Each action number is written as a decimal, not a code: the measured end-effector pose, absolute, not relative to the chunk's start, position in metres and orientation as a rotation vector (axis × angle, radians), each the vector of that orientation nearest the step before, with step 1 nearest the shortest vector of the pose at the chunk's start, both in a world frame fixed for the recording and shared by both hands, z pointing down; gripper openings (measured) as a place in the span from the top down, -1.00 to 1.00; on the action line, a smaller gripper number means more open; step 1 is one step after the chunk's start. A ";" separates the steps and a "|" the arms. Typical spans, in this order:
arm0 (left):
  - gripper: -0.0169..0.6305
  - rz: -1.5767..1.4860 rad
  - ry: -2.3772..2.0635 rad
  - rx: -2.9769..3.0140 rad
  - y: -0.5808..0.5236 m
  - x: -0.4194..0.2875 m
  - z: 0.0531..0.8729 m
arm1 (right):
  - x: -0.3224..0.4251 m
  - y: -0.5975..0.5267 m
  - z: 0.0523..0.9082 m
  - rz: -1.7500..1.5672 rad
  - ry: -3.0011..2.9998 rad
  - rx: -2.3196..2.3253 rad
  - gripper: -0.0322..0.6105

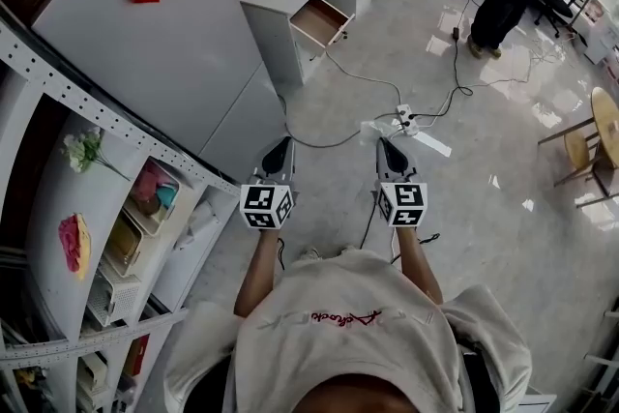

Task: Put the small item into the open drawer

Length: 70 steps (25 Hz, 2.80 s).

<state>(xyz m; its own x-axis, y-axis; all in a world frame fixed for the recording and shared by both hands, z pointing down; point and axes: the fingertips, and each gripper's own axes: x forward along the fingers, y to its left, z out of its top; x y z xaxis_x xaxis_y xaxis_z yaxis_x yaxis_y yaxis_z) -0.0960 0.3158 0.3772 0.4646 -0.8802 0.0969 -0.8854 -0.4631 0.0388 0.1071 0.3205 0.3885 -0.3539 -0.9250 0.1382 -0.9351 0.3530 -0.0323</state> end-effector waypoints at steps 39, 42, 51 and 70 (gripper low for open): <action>0.92 0.040 -1.509 2.638 0.126 -0.088 0.387 | 0.089 0.143 0.395 0.132 -2.489 1.684 0.86; 0.92 0.028 -1.508 2.639 0.095 -0.097 0.382 | 0.082 0.113 0.390 0.125 -2.481 1.693 0.86; 0.92 -0.009 -1.472 2.627 0.023 -0.115 0.383 | 0.062 0.035 0.382 0.103 -2.444 1.703 0.86; 0.92 0.034 -1.425 2.654 -0.090 -0.147 0.397 | 0.039 -0.074 0.398 0.118 -2.411 1.768 0.86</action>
<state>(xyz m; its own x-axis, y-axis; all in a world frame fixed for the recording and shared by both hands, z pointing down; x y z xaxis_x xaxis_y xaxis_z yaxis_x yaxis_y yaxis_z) -0.1474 -0.0897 0.3966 0.5541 -0.8285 0.0805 -0.8314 -0.5460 0.1031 0.0392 -0.0740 0.3977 -0.2947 -0.9410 0.1664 -0.9528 0.3027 0.0248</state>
